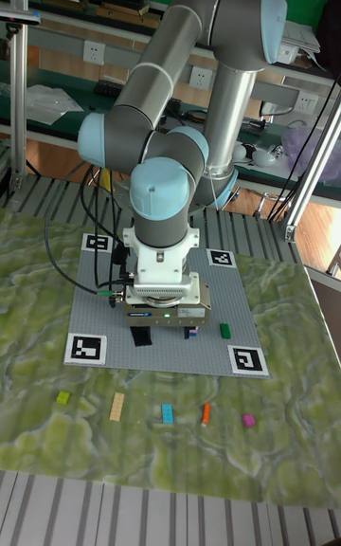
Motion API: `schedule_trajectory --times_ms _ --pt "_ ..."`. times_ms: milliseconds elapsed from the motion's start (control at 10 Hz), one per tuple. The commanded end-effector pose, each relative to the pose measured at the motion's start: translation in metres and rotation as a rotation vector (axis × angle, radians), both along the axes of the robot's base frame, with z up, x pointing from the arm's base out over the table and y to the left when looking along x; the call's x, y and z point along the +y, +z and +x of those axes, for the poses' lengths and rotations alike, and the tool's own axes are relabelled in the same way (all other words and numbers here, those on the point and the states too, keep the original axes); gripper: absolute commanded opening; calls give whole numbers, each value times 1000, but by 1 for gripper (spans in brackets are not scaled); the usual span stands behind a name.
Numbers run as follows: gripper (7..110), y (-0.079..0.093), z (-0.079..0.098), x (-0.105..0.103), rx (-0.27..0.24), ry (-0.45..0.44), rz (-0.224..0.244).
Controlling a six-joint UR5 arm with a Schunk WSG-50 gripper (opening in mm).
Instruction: Stack small Lego blocks randomly, one at a time
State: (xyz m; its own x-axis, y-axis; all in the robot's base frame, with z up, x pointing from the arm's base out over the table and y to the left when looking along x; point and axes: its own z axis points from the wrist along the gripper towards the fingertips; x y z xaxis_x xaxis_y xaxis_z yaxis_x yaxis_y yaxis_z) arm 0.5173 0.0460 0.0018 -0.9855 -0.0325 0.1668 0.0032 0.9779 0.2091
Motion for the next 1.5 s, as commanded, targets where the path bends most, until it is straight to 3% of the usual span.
schedule_trajectory --times_ms 0,600,1000,1400 --pt "66 -2 6 1 -6 -9 -3" --pt "66 0 5 9 0 -24 27" --pt "66 4 7 10 3 -23 -4" --pt "66 -1 8 17 7 -35 11"
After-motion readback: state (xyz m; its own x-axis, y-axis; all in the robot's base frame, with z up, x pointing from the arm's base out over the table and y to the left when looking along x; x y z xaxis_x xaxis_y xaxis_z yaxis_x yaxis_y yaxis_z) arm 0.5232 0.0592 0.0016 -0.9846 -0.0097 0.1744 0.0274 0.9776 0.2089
